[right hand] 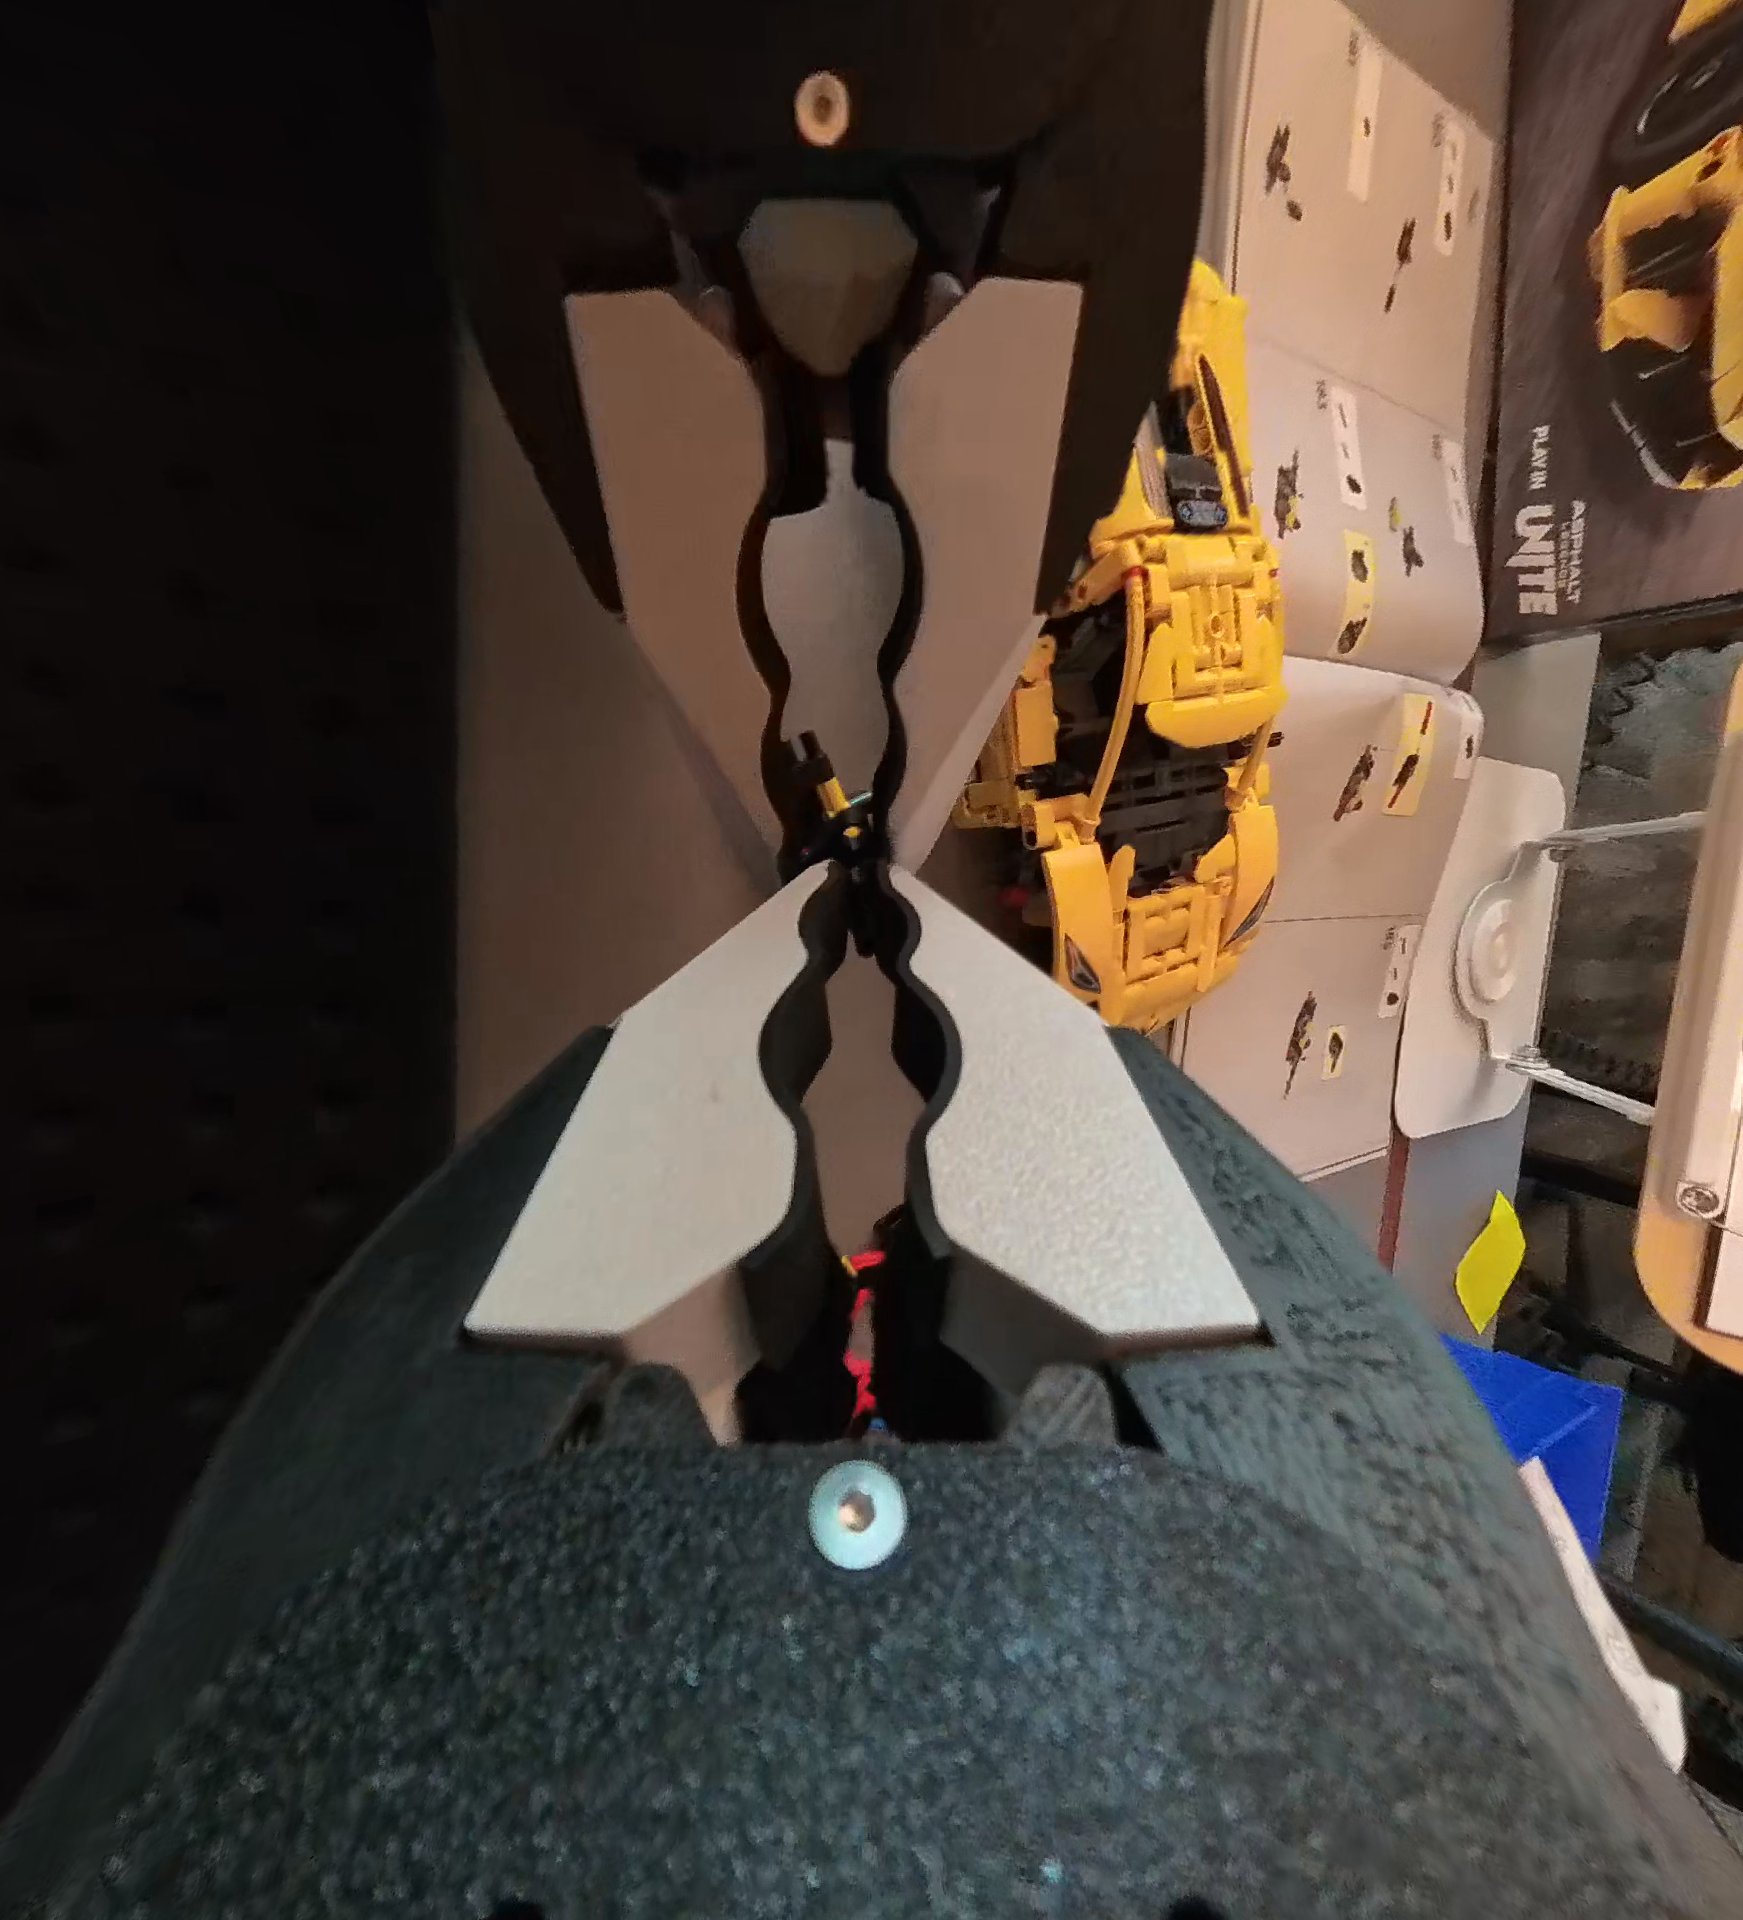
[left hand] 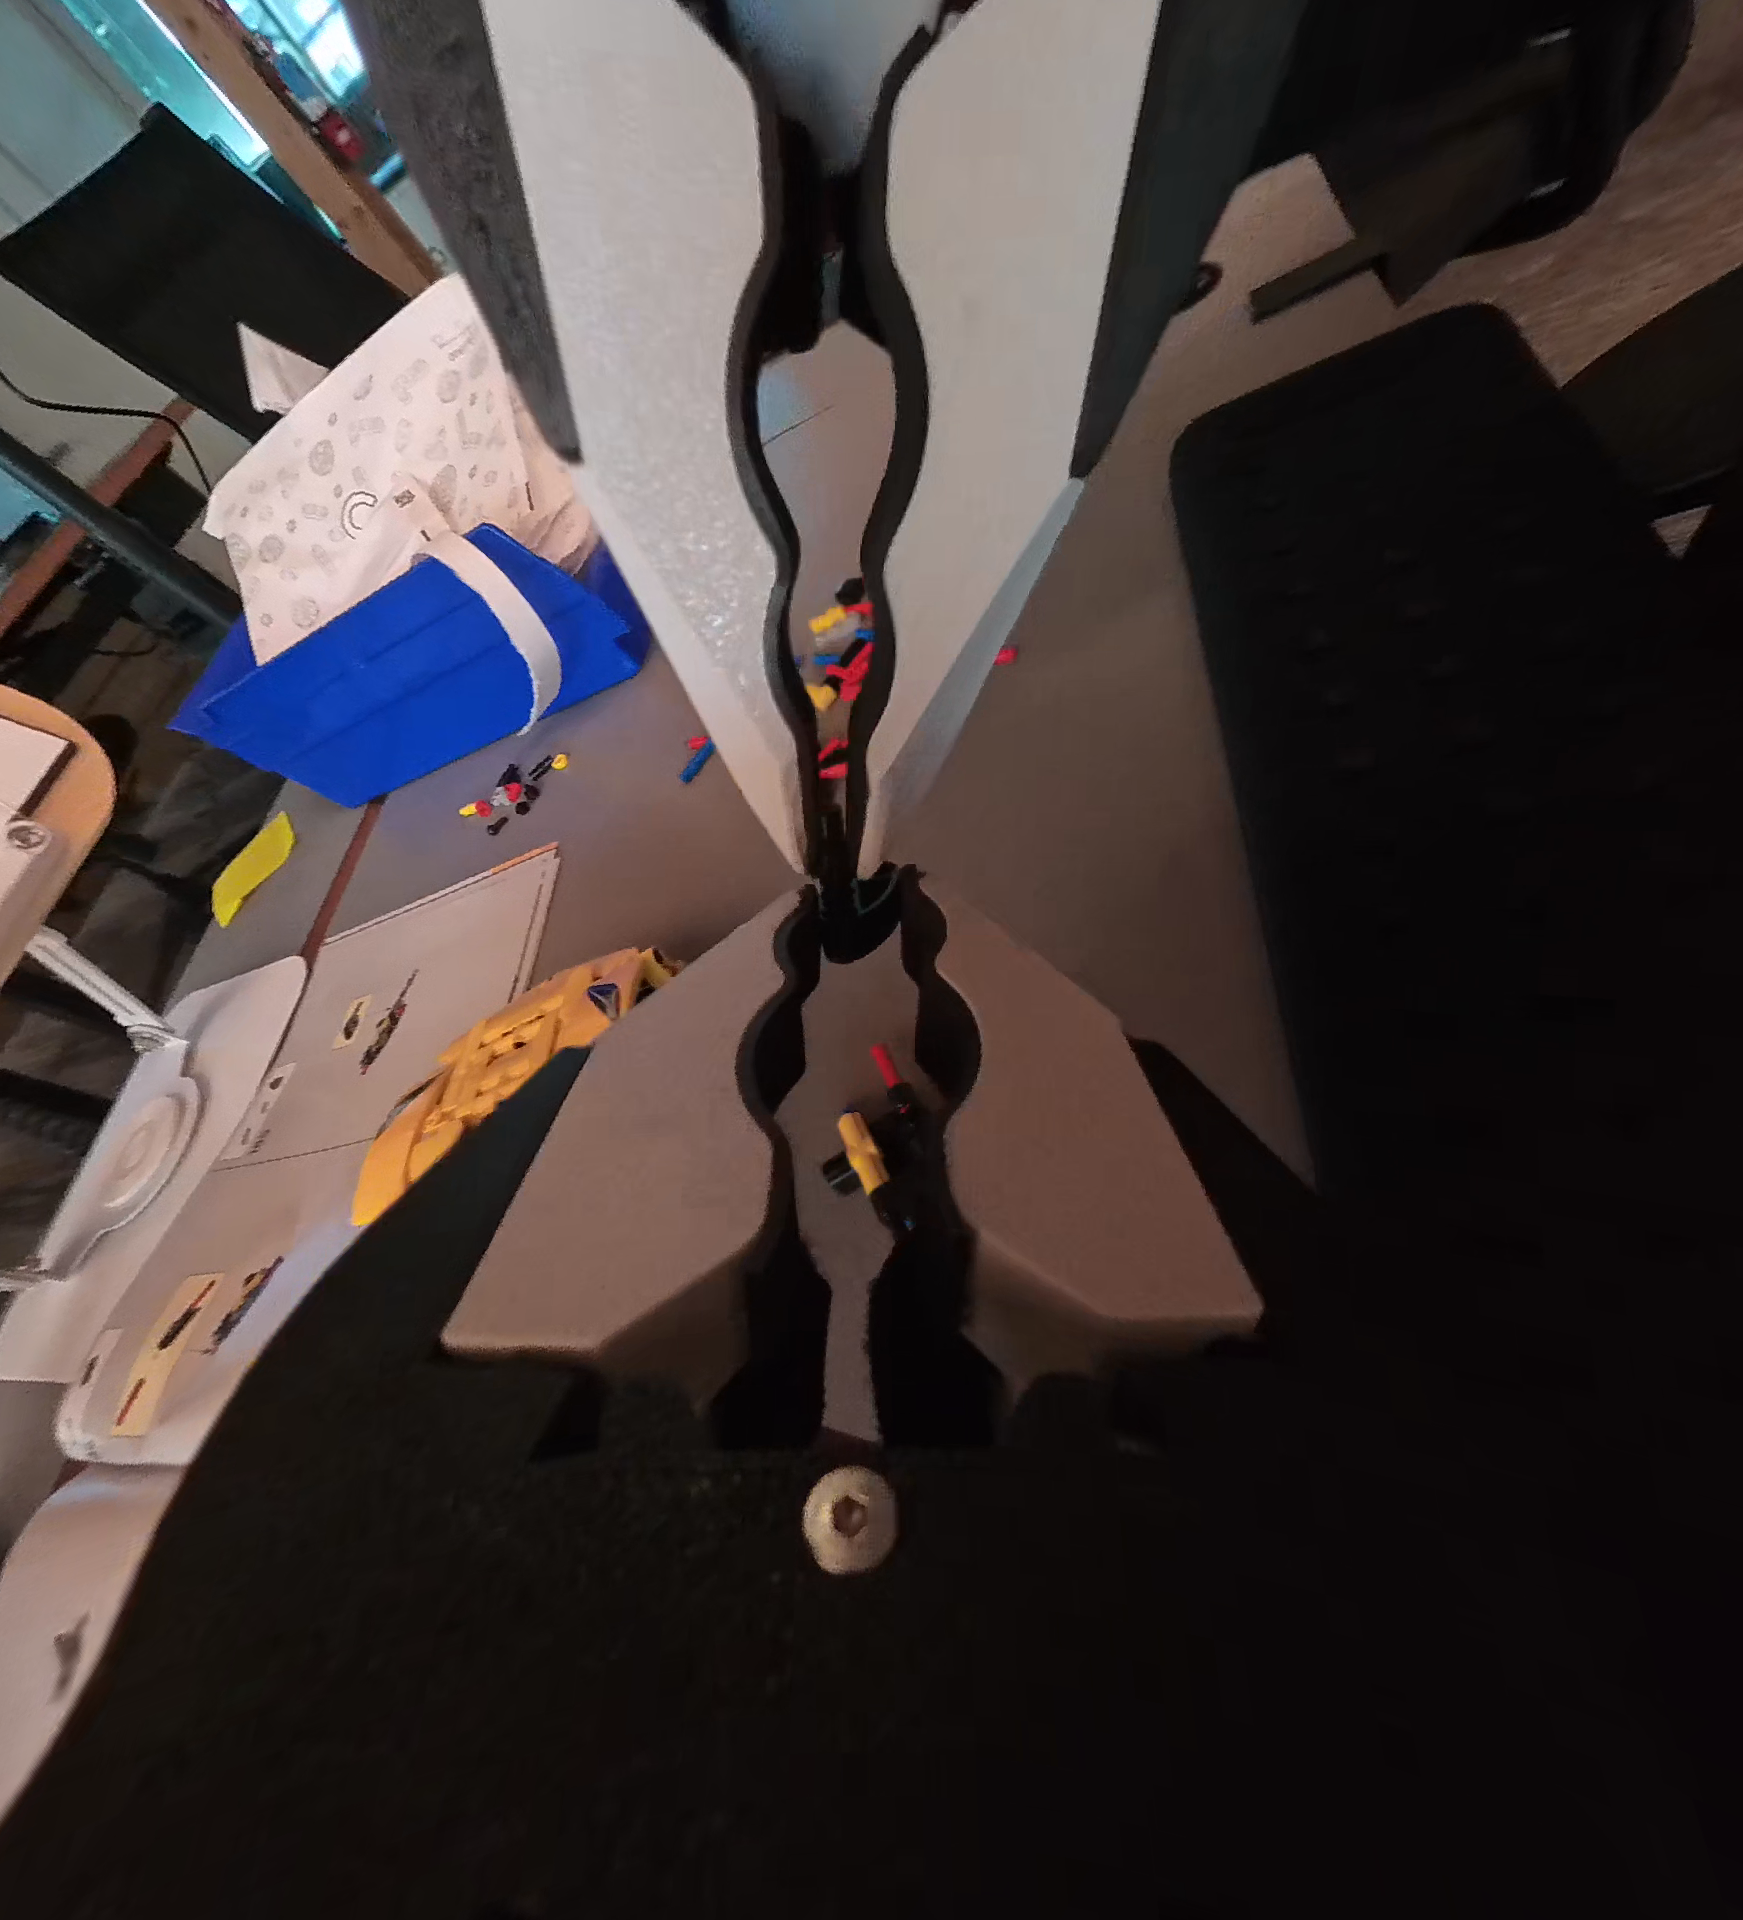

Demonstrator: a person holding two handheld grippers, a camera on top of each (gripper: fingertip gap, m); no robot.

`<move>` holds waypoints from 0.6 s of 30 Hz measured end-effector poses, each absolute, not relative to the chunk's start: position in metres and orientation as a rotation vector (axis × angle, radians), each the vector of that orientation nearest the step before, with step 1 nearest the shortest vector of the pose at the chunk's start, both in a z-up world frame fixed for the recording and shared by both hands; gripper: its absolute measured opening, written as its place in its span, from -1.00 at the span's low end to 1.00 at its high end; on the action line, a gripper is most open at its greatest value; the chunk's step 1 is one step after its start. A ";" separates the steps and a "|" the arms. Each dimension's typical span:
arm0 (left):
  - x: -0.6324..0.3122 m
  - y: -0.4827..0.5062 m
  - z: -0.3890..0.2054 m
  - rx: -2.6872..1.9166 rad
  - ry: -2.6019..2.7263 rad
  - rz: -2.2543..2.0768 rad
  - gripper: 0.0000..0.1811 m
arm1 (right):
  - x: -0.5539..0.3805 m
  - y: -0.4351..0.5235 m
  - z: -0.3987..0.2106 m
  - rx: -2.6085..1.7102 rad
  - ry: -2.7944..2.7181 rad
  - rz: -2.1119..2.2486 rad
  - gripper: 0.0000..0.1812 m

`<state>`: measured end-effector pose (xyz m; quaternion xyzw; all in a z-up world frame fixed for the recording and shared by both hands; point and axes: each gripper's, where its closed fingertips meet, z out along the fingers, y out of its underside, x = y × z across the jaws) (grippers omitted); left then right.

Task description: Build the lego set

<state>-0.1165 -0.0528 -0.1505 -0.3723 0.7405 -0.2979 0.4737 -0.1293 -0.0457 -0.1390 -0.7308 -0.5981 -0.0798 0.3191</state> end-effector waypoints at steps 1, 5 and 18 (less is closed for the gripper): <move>-0.116 -0.053 -0.149 -0.906 1.805 -0.725 -0.85 | -0.129 -0.045 -0.138 -1.919 -1.566 -0.192 -0.96; -0.117 -0.056 -0.142 -0.911 1.779 -0.795 -0.85 | -0.129 -0.047 -0.131 -1.906 -1.479 -0.026 -0.96; -0.115 -0.064 -0.151 -0.947 1.821 -0.861 -0.85 | -0.126 -0.055 -0.140 -1.973 -1.437 0.168 -0.96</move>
